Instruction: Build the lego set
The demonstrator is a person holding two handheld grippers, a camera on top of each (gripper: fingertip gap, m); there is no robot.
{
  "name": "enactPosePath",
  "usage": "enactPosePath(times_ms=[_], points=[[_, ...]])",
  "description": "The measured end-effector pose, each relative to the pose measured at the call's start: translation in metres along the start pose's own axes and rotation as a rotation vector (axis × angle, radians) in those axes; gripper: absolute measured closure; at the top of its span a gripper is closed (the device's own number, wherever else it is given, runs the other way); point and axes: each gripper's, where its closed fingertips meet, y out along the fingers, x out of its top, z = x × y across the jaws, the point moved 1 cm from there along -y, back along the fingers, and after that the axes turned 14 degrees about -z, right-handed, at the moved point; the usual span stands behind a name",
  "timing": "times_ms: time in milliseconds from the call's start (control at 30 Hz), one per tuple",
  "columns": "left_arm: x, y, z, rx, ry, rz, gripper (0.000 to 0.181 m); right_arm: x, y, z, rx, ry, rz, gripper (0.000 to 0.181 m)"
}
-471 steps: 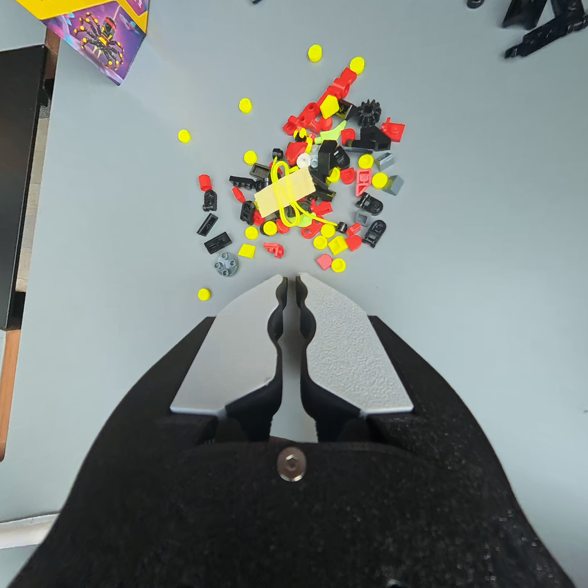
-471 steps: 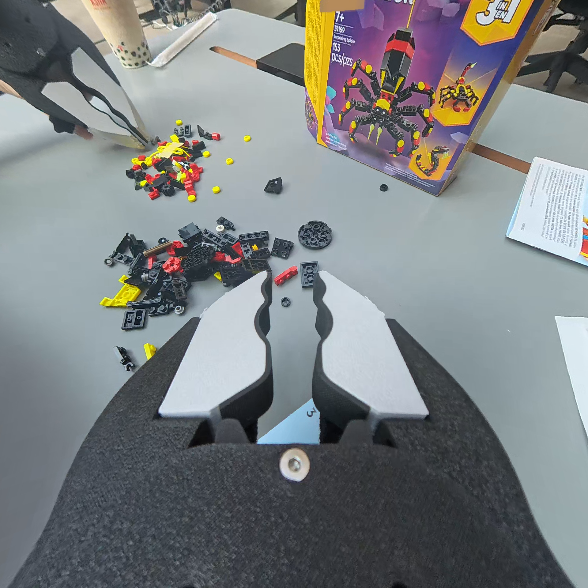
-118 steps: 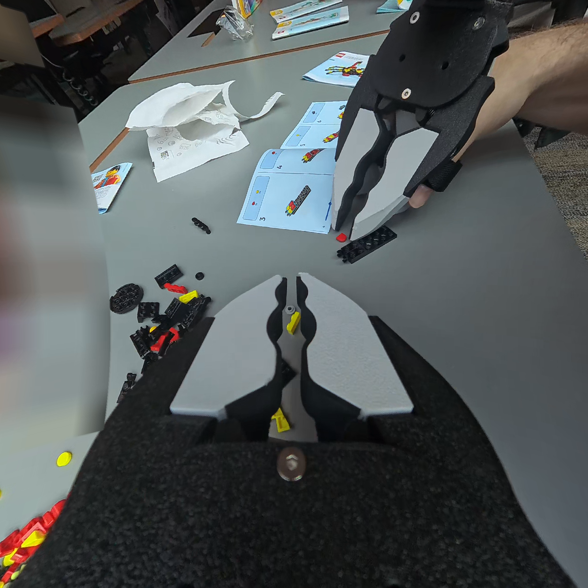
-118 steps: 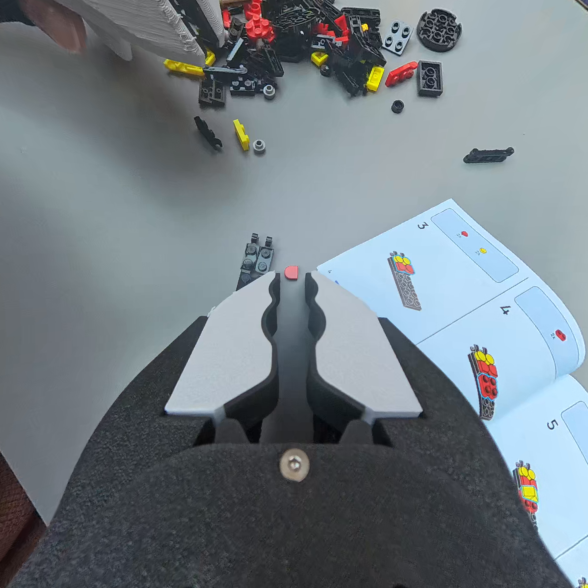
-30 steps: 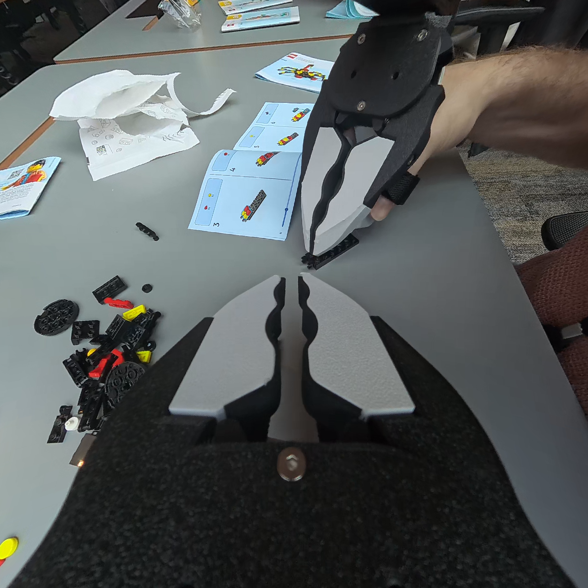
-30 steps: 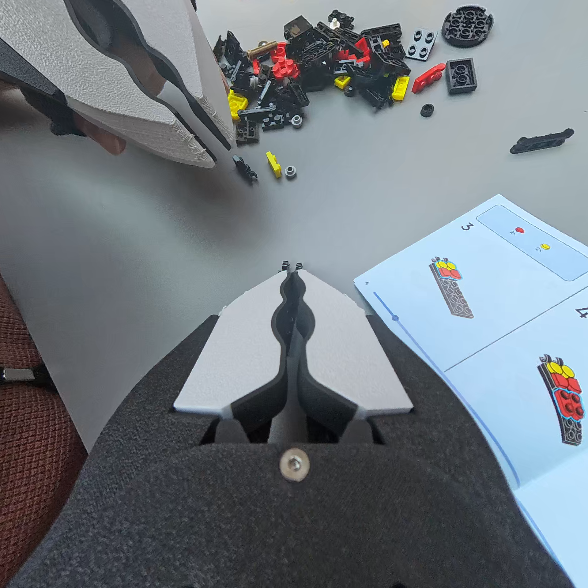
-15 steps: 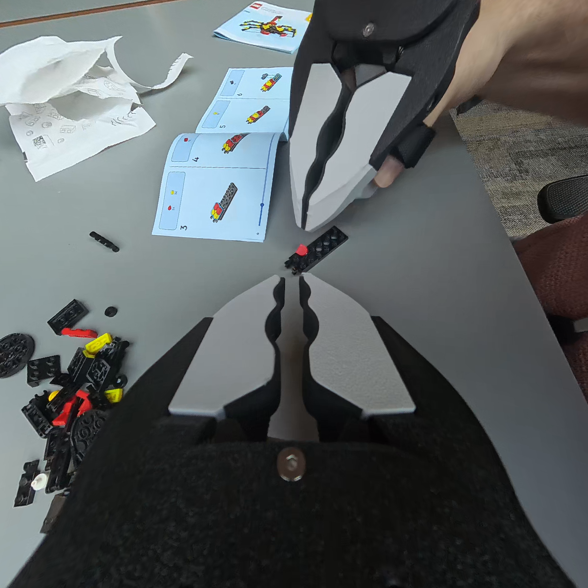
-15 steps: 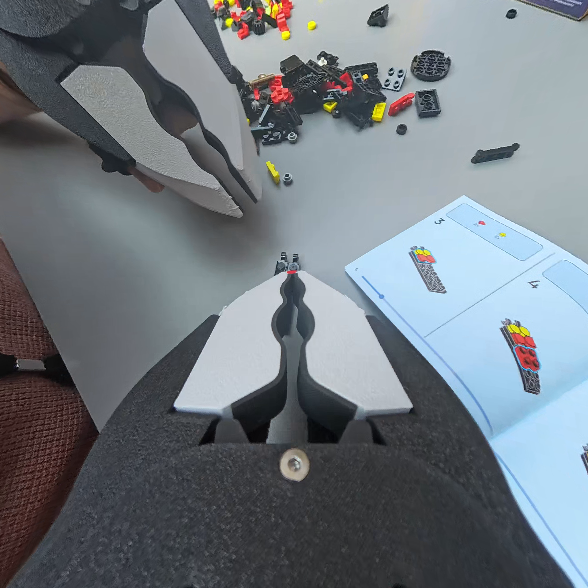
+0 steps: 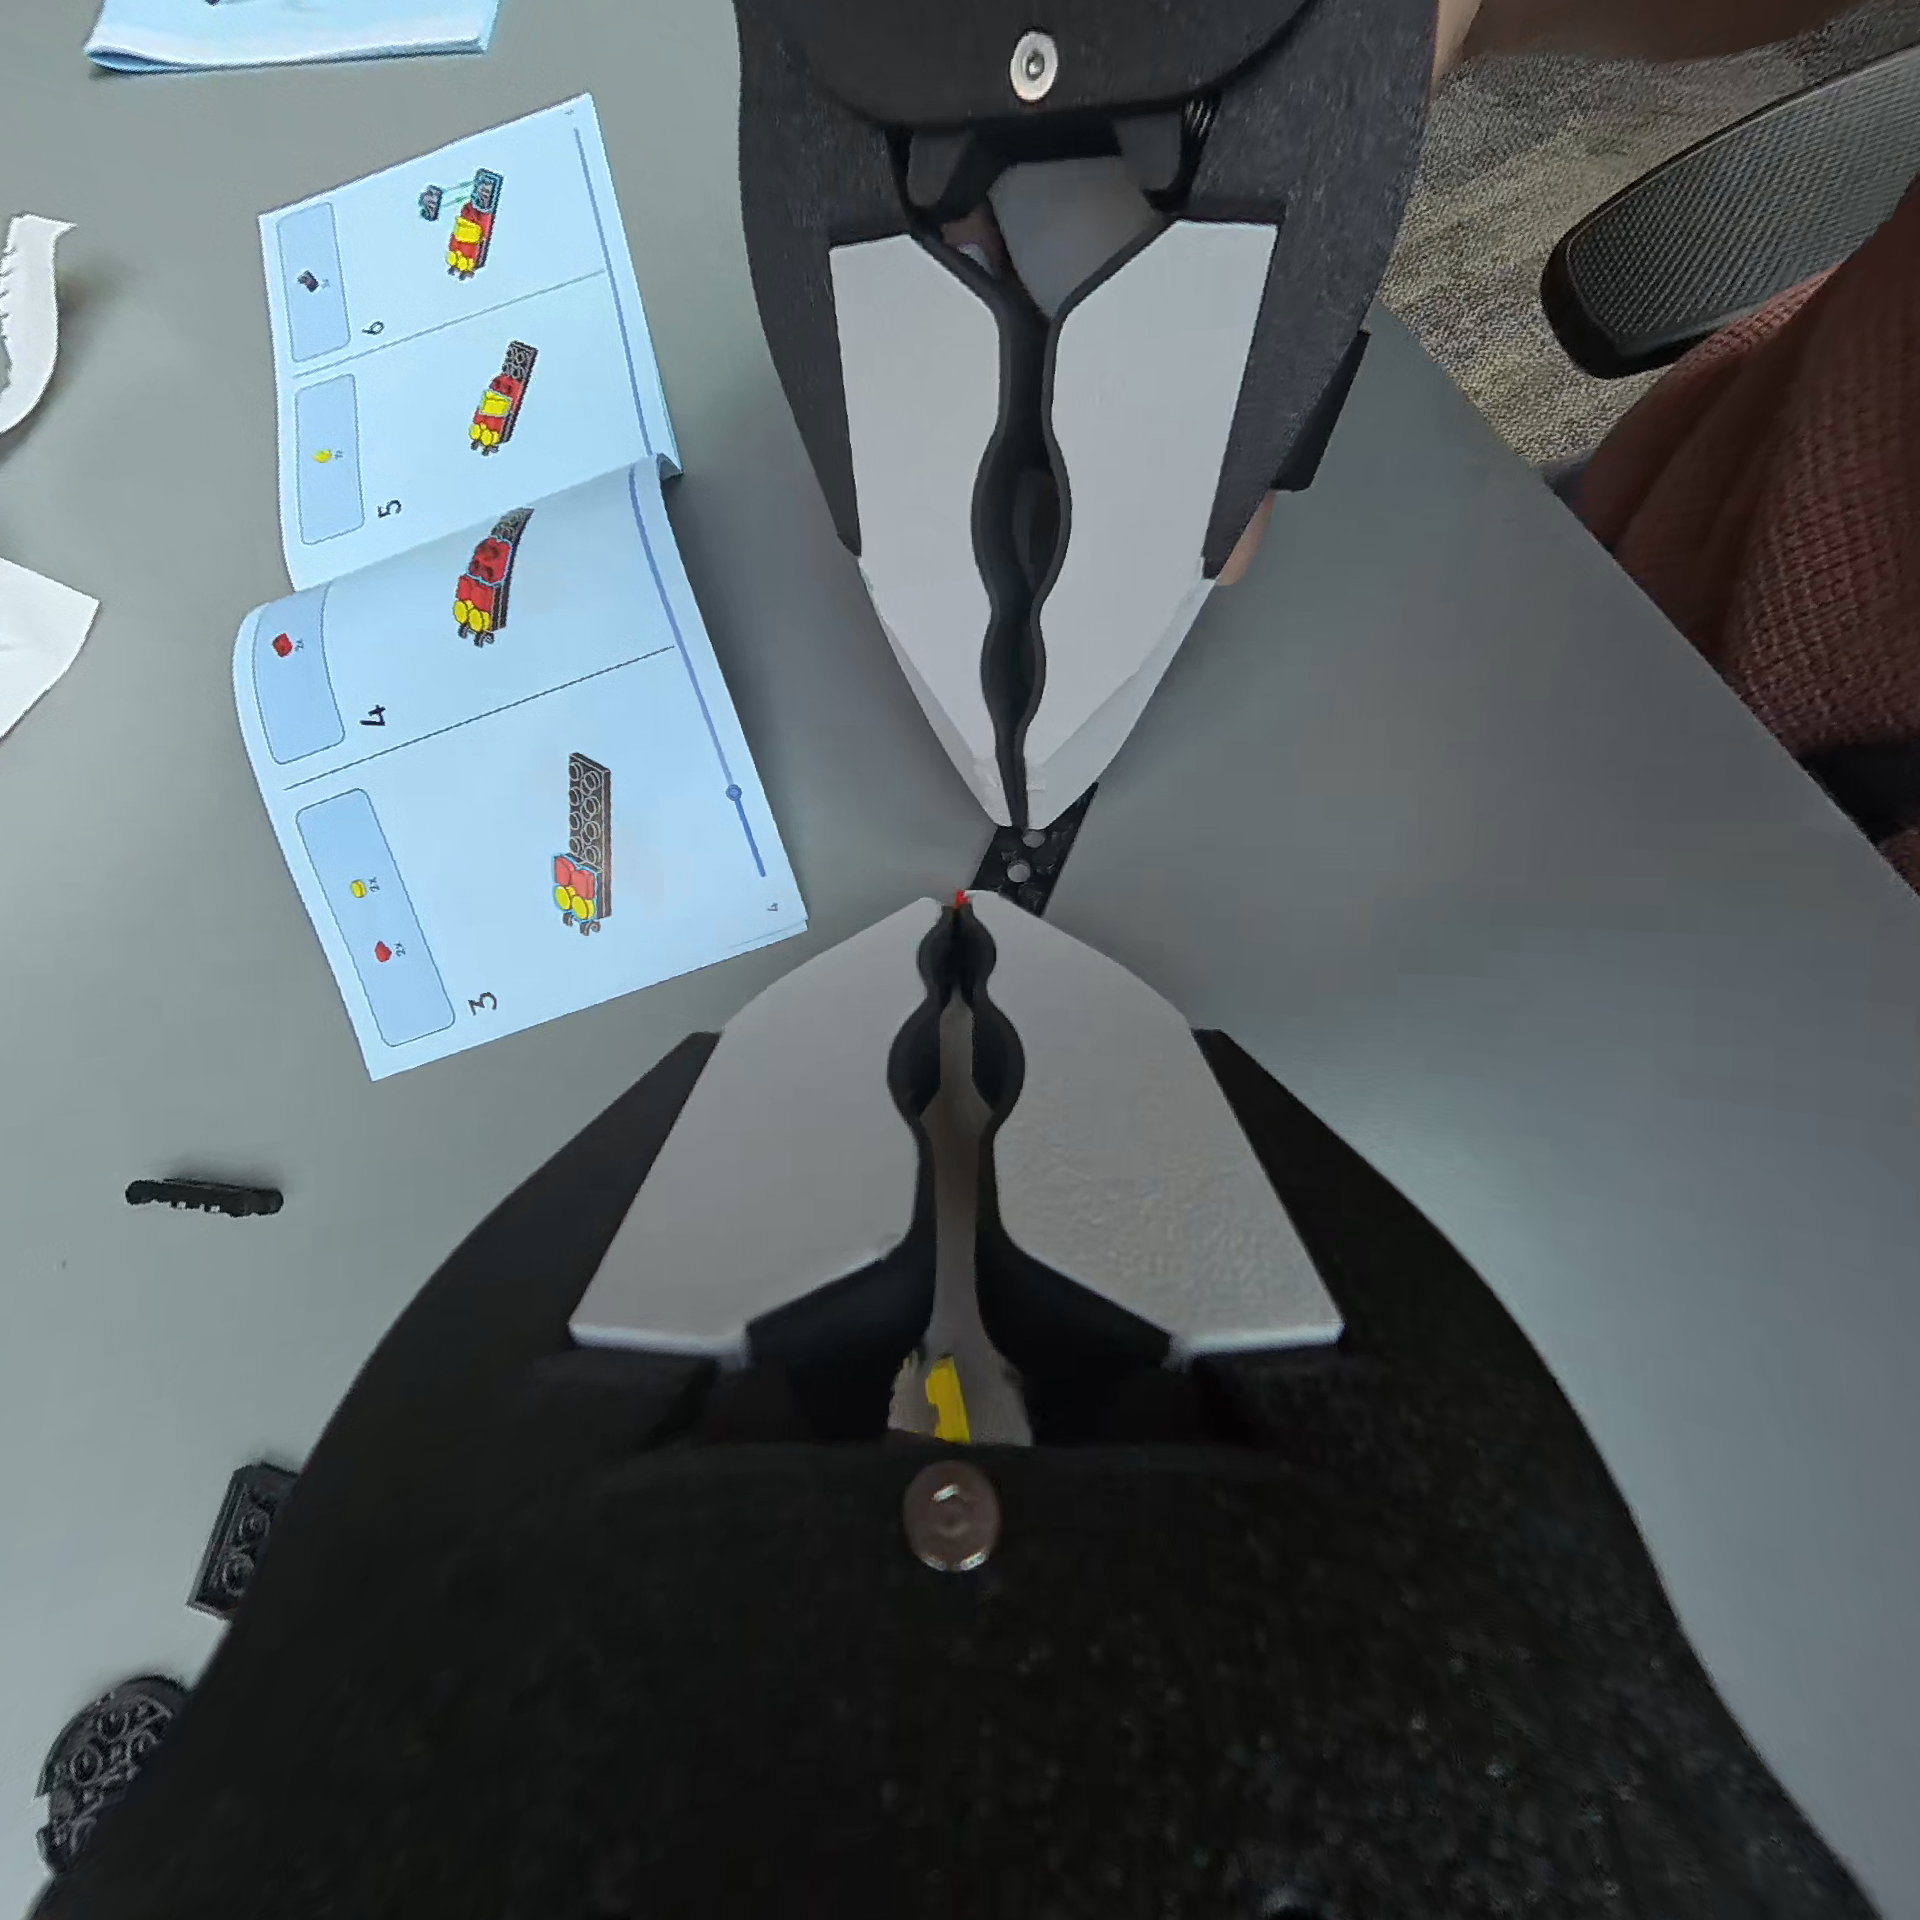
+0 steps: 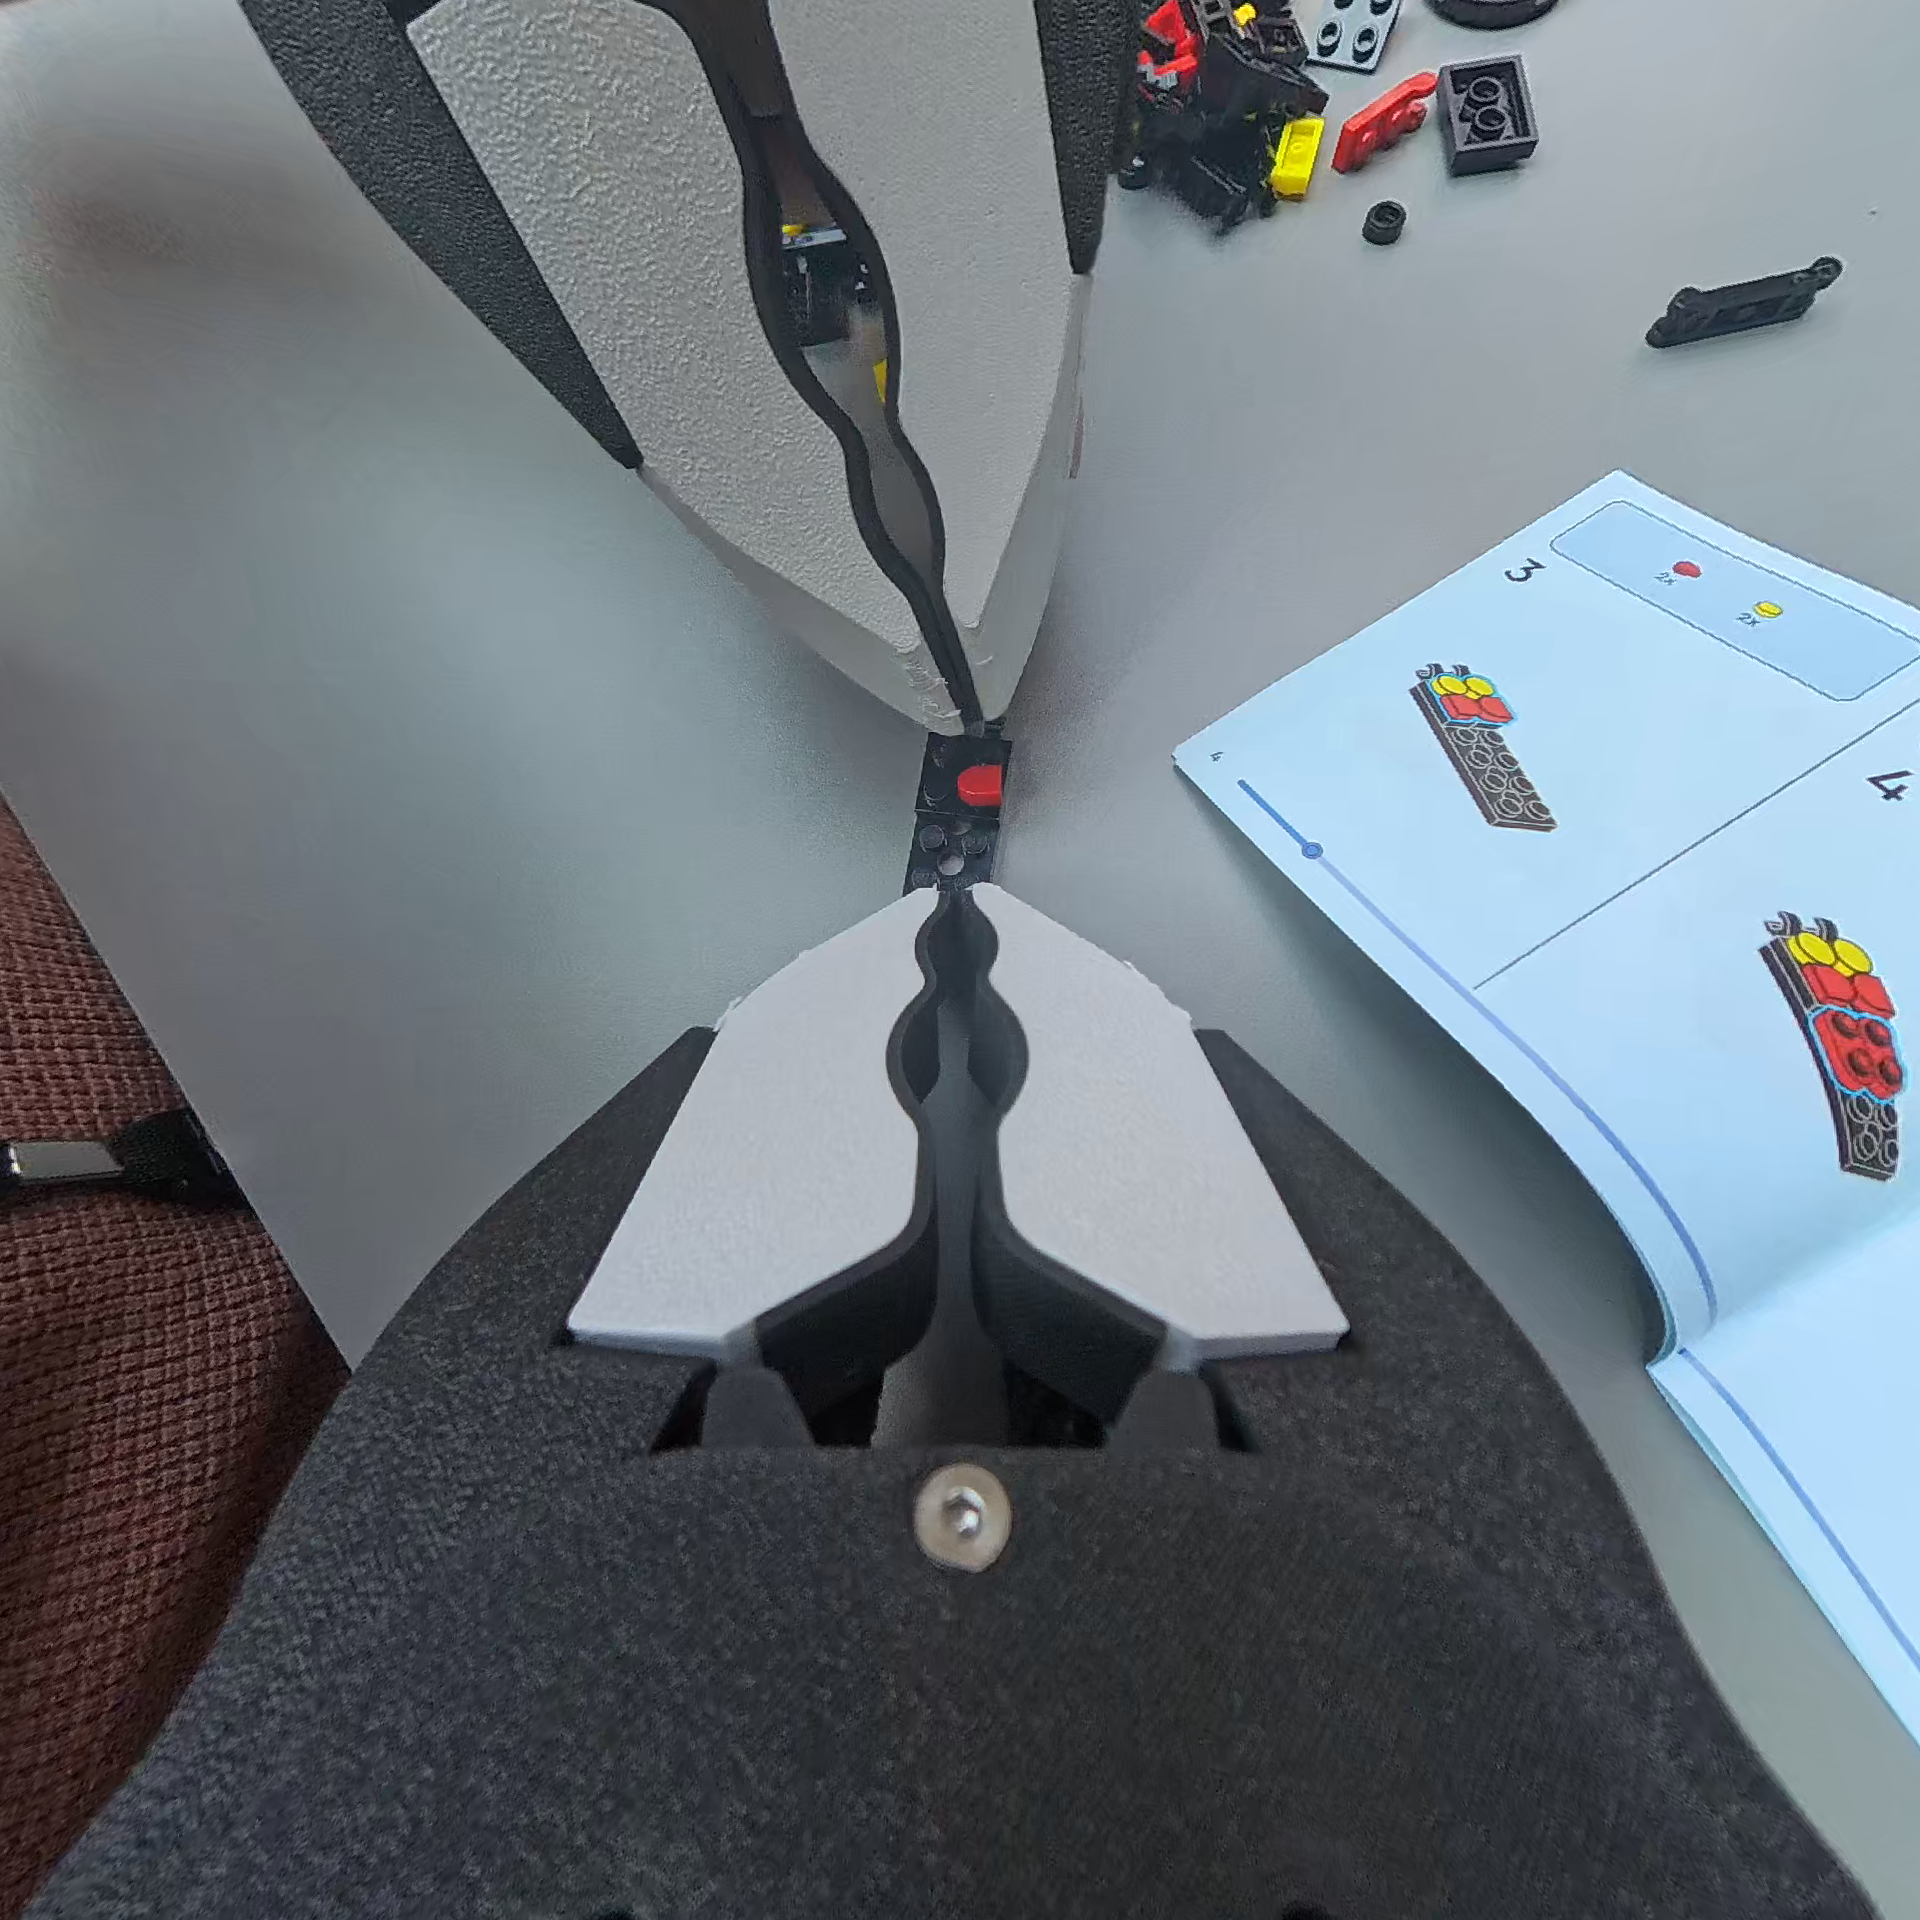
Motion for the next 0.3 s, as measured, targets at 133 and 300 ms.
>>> enactPosePath(times_ms=[133, 300], points=[[0.0007, 0.0035, 0.0004, -0.099, 0.035, 0.030, 0.181, -0.0002, -0.0003, 0.0000, 0.010, 0.006, 0.001, 0.181], [-0.0042, 0.0084, -0.0010, -0.161, 0.073, 0.097, 0.181, -0.0002, 0.0002, -0.0002, 0.017, 0.011, 0.000, 0.181]])
